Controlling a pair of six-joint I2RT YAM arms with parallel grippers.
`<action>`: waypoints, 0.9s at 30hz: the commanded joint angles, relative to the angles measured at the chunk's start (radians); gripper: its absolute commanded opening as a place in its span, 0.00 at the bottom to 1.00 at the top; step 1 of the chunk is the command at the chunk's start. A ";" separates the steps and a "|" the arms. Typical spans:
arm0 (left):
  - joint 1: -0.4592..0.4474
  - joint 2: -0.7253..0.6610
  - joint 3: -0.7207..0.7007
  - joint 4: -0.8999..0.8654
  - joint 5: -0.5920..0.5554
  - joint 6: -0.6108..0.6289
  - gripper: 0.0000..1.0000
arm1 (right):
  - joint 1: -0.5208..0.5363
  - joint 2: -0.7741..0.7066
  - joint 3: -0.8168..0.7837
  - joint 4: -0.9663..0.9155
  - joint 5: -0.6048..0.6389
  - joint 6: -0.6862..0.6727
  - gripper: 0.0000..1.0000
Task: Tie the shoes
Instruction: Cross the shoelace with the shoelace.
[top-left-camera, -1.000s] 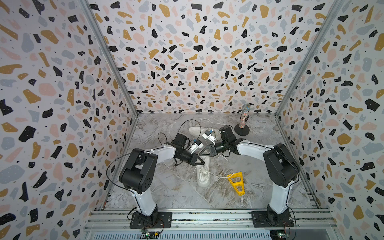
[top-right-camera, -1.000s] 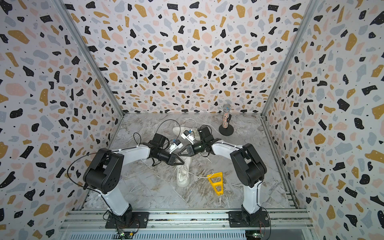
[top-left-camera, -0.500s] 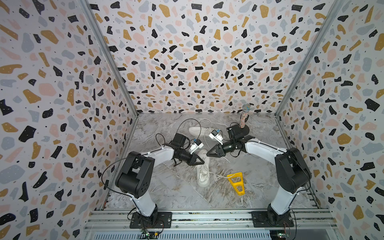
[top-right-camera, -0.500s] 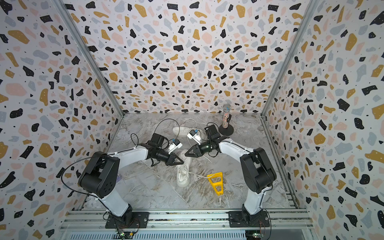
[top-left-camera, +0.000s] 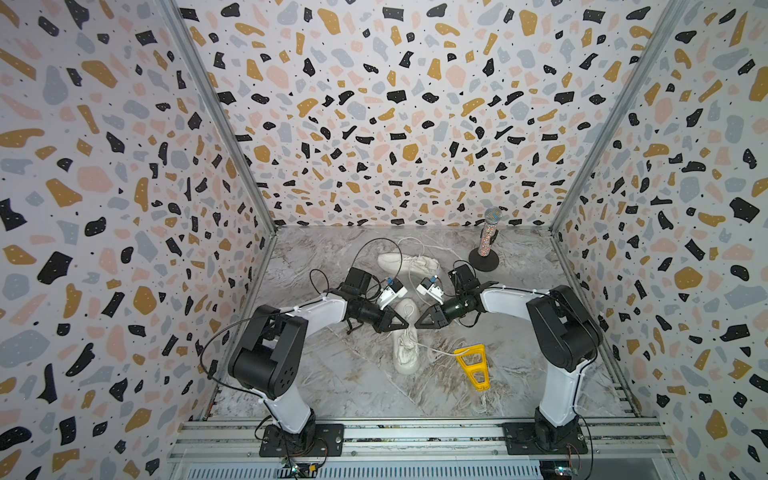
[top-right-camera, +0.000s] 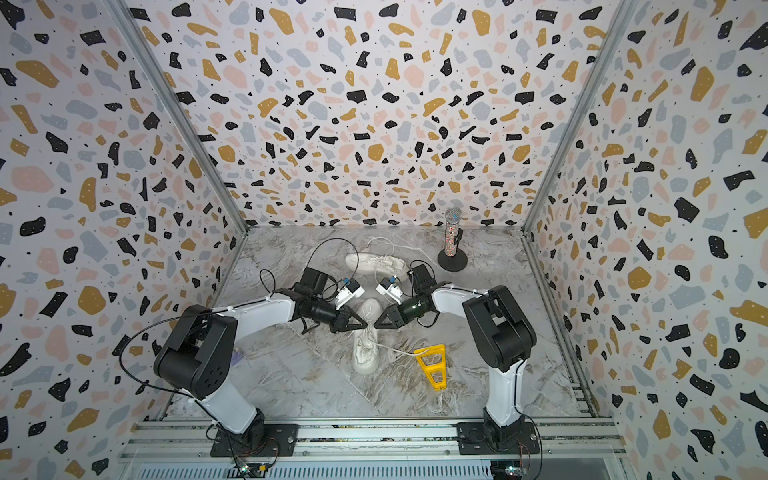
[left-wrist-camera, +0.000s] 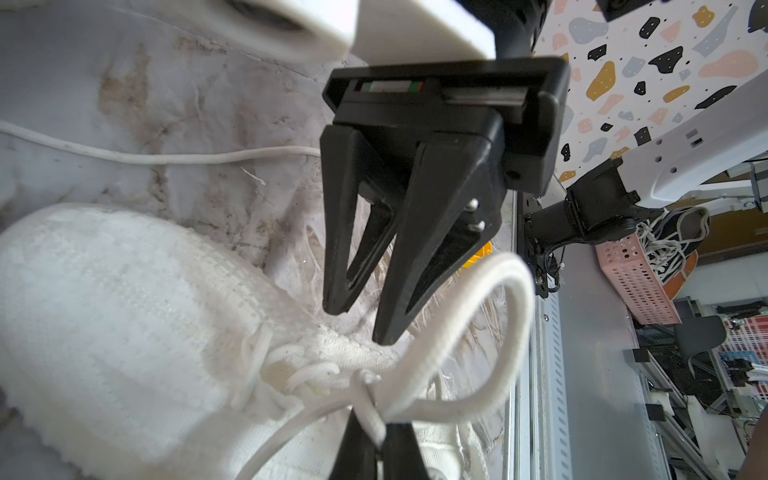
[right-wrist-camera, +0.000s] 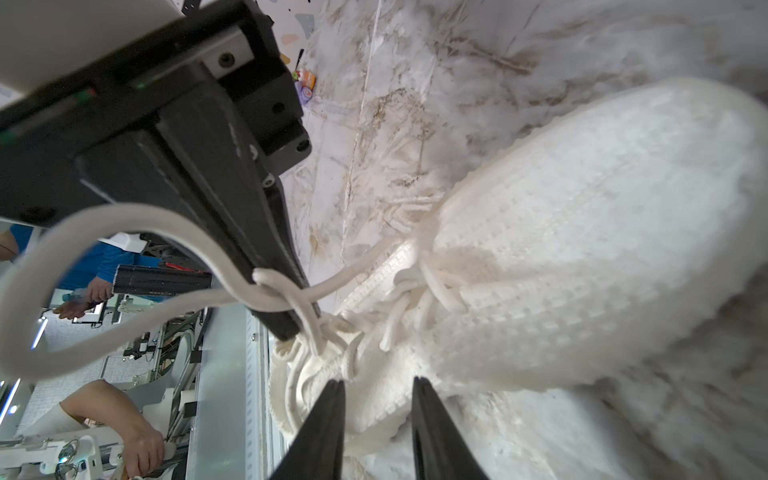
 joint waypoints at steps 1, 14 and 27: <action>0.000 -0.005 -0.008 0.033 0.005 0.001 0.00 | 0.009 -0.009 -0.034 0.156 -0.065 0.073 0.31; -0.001 0.005 -0.005 0.033 0.019 -0.010 0.00 | 0.029 0.017 -0.020 0.190 -0.074 0.086 0.22; 0.000 0.017 -0.001 0.033 0.021 -0.019 0.00 | 0.038 0.018 -0.026 0.227 -0.129 0.100 0.24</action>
